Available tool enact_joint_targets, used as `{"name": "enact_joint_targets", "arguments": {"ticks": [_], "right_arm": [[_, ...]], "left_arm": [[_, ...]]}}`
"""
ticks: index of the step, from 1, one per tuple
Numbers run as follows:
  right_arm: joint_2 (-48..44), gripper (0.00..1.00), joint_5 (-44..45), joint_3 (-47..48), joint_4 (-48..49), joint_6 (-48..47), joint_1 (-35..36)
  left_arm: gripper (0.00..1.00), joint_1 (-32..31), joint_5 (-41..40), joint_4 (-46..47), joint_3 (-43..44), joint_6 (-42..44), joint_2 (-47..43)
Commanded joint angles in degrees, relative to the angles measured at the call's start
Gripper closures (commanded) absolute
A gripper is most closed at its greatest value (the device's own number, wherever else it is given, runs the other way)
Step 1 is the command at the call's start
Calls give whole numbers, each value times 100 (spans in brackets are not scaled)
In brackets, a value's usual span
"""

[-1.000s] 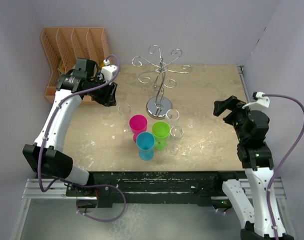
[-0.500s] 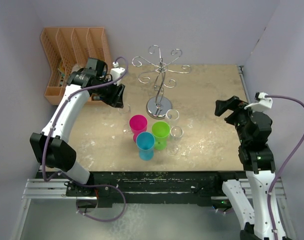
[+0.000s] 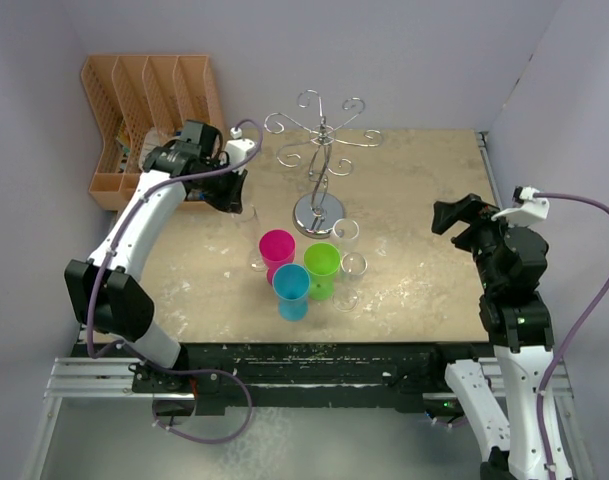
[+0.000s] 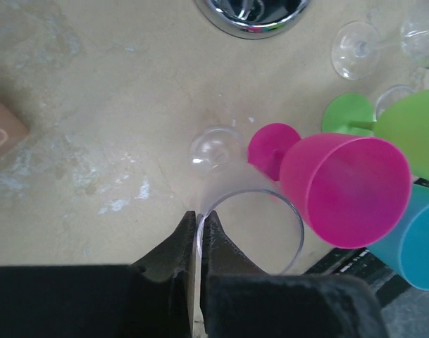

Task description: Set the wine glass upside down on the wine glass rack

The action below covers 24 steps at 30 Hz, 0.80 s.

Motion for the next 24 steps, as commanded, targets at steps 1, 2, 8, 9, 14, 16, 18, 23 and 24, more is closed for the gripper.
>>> {"name": "enact_joint_targets", "arguments": {"ticks": [1, 2, 8, 9, 14, 16, 18, 23, 24], "right_arm": [[-82, 0, 112, 272, 122, -96, 11], [-80, 0, 128, 274, 126, -108, 11], [-62, 0, 149, 343, 163, -95, 19], [-58, 0, 149, 357, 178, -86, 20], [21, 0, 226, 627, 184, -49, 29], [75, 0, 288, 825, 163, -58, 30], [124, 0, 323, 973, 133, -50, 31], [282, 0, -195, 1409, 225, -96, 42], [353, 0, -416, 1538, 244, -73, 38]], "left_arm": [[100, -64, -386, 187, -228, 14, -238], [100, -66, -519, 183, -275, 25, -314], [100, -86, -1531, 126, 3, 273, -945], [100, -94, -1678, 81, 174, 328, -1040], [100, -113, -2215, -203, 1146, 725, -1303], [100, -134, -2206, -226, 1509, 901, -1402], [100, -147, -2136, -121, 1762, 995, -1508], [100, -165, -1614, 197, 2426, 1042, -1692], [100, -169, -1514, 276, 2564, 1061, -1724]]}}
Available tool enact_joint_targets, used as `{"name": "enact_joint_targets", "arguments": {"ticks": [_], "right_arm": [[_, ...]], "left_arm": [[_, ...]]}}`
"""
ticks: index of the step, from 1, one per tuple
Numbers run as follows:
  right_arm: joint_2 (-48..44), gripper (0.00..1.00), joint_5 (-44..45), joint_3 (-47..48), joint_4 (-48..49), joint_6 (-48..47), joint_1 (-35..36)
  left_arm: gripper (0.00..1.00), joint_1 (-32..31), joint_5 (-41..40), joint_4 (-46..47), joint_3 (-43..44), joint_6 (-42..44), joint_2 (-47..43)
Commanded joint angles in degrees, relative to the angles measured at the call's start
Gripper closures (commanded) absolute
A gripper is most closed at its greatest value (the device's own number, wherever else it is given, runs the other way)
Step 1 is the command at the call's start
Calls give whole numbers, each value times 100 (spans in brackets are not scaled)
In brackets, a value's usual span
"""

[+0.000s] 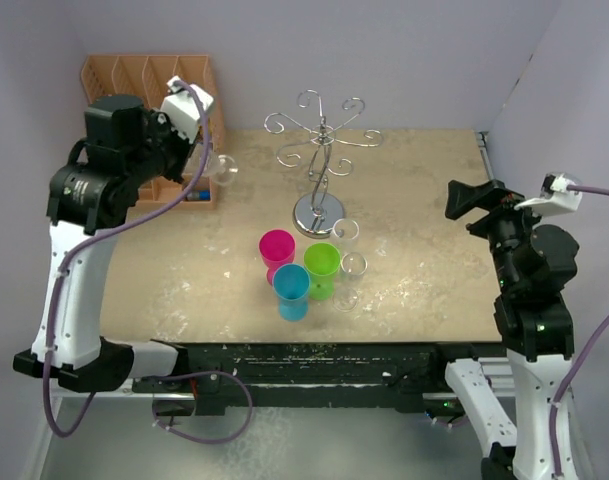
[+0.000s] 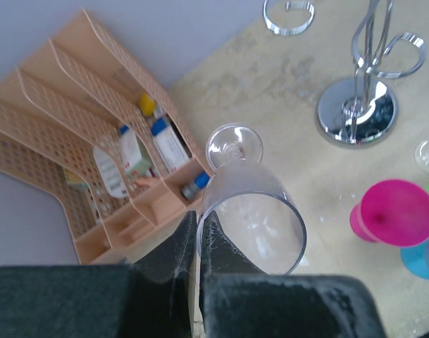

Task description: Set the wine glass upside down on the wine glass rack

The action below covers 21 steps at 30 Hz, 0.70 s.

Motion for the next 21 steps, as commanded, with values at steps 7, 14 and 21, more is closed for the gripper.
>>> {"name": "enact_joint_targets", "arguments": {"ticks": [7, 14, 21], "right_arm": [[673, 0, -2195, 1317, 831, 777, 42], [937, 0, -3384, 1246, 2216, 2172, 47], [1169, 0, -3663, 1033, 3282, 3129, 47]], "left_arm": [[100, -46, 1070, 1790, 907, 200, -633], [100, -38, 1672, 3481, 408, 147, -1129], [100, -37, 2000, 5681, -827, 678, -1591]]}}
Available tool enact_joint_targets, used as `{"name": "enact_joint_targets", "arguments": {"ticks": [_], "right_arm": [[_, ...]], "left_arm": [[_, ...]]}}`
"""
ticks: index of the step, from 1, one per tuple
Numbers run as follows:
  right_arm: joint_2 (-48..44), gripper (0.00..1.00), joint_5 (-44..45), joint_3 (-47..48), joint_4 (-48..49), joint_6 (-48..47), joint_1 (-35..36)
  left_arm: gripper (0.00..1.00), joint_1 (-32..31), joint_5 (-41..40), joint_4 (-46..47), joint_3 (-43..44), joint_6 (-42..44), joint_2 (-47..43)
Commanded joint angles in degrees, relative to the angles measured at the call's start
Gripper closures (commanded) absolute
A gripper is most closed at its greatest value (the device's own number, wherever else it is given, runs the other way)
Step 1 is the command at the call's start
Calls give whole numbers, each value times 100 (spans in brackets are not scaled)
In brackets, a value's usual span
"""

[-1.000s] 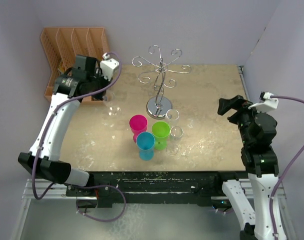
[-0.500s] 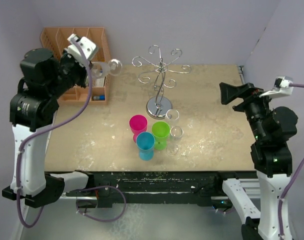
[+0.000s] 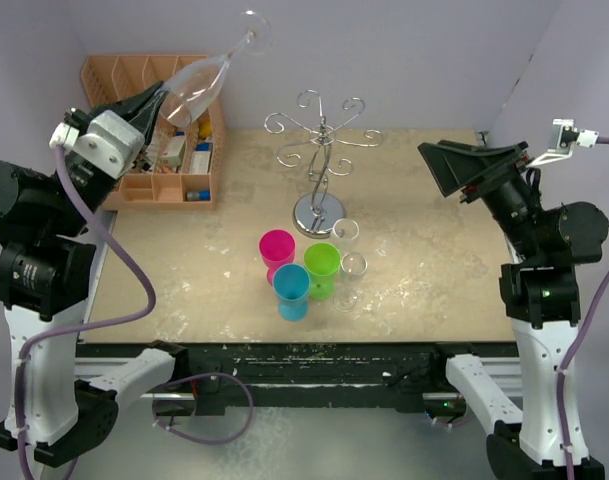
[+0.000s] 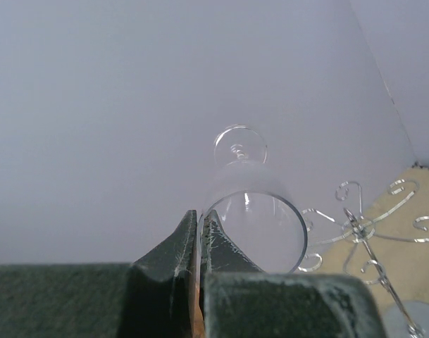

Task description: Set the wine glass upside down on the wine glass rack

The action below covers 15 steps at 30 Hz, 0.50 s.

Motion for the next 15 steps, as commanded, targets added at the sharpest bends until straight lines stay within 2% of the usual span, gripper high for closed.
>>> {"name": "enact_joint_targets", "arguments": {"ticks": [1, 8, 12, 15], "right_arm": [[182, 0, -508, -110, 1327, 966, 24], [682, 0, -638, 13, 2042, 1283, 40], [1157, 0, -790, 60, 2781, 1581, 114], [1424, 0, -701, 172, 2954, 1484, 247]], "left_arm": [[100, -23, 268, 1957, -371, 478, 31], [100, -23, 621, 3796, -1109, 1366, 27], [100, -95, 834, 4762, -1813, 2266, -7], [100, -413, 738, 5251, -2214, 3110, -31]]}}
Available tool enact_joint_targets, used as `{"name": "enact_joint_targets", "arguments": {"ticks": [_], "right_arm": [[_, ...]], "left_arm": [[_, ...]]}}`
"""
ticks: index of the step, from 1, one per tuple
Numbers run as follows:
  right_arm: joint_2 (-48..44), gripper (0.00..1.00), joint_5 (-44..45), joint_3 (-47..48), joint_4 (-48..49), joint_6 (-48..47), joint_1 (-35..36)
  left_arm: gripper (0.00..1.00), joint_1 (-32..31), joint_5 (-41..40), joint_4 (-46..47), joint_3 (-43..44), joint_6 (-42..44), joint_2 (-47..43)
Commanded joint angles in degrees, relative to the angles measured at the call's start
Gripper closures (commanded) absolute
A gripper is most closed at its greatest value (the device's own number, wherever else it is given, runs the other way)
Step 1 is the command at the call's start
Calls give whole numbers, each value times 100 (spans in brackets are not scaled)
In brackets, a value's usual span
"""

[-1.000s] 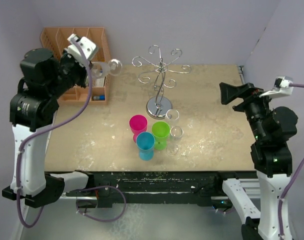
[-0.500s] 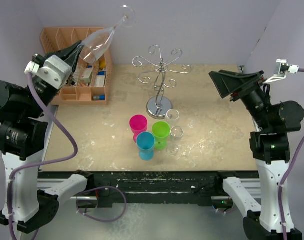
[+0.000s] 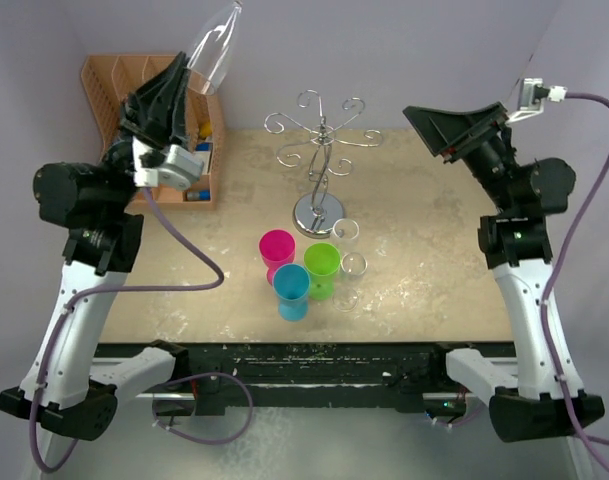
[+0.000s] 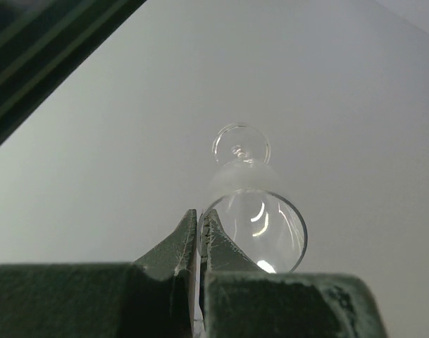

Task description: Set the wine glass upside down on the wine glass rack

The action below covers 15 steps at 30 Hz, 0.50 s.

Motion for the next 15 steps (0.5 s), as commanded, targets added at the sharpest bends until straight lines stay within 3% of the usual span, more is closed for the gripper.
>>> {"name": "enact_joint_targets", "arguments": {"ticks": [1, 6, 11, 15], "right_arm": [[344, 0, -40, 278, 827, 107, 186], [503, 0, 417, 168, 1241, 133, 392], [595, 0, 542, 176, 1449, 139, 479], [431, 2, 759, 10, 1758, 208, 506]], "left_arm": [[100, -506, 75, 1649, -565, 1743, -118], [100, -2329, -447, 2694, -1551, 4396, -58], [100, -2786, -323, 3358, -2037, 5252, 287], [100, -3305, -786, 3694, -2032, 5737, 660]]}}
